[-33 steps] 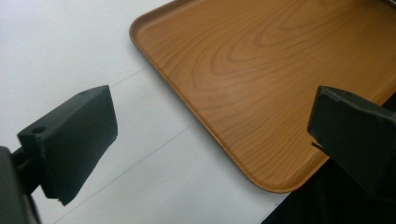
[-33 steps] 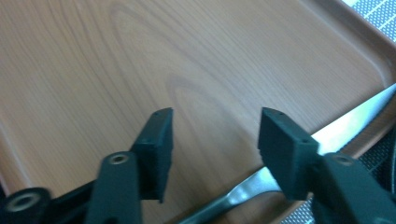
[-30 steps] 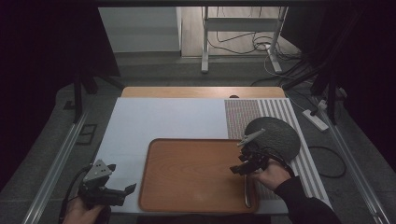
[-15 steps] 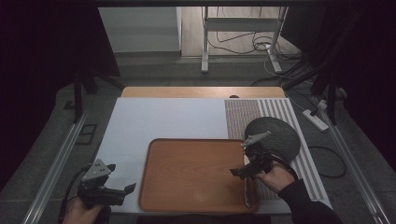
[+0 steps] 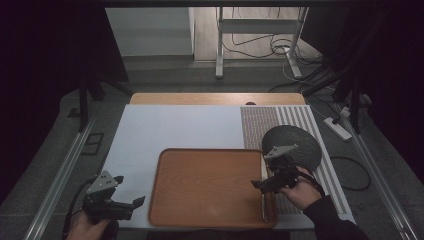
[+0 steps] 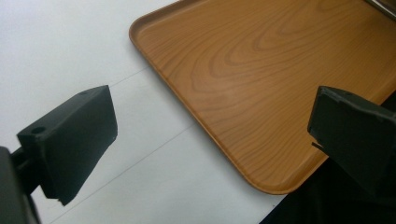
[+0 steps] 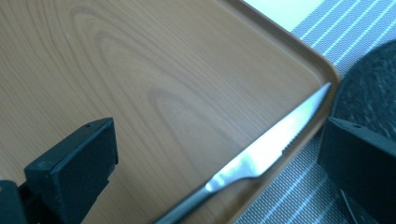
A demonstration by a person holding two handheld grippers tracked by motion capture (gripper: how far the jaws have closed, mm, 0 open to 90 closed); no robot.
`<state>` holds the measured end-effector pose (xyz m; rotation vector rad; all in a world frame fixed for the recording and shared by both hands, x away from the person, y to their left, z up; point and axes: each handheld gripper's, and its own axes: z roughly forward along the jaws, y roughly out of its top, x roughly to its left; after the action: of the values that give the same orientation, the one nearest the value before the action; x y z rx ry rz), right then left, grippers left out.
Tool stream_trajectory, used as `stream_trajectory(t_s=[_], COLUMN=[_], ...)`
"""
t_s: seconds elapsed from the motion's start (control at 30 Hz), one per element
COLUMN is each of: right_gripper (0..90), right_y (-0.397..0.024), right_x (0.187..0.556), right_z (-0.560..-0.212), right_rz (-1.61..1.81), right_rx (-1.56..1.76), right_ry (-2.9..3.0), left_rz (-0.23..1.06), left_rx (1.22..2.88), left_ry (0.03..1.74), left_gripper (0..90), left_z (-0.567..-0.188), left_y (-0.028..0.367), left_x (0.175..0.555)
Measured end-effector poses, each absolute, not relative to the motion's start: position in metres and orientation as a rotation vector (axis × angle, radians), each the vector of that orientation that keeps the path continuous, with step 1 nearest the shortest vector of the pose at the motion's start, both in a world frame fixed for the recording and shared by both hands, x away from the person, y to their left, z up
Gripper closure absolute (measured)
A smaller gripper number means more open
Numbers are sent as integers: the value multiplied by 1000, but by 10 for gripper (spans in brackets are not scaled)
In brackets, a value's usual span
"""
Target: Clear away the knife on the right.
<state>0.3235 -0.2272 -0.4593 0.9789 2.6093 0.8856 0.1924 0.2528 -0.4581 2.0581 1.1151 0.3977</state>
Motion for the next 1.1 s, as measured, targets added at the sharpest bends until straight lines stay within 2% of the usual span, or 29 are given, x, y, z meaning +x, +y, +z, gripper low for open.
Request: stream_trajectory(t_s=[1.1], right_gripper=[0], right_y=[-291], right_x=[277], right_z=[-446], right_rz=[926], right_rx=[1140], right_ry=[2440], left_rz=[394], left_rx=[2056], left_ry=[1122], left_gripper=[15], left_z=[-458], left_y=[253], left_x=[193])
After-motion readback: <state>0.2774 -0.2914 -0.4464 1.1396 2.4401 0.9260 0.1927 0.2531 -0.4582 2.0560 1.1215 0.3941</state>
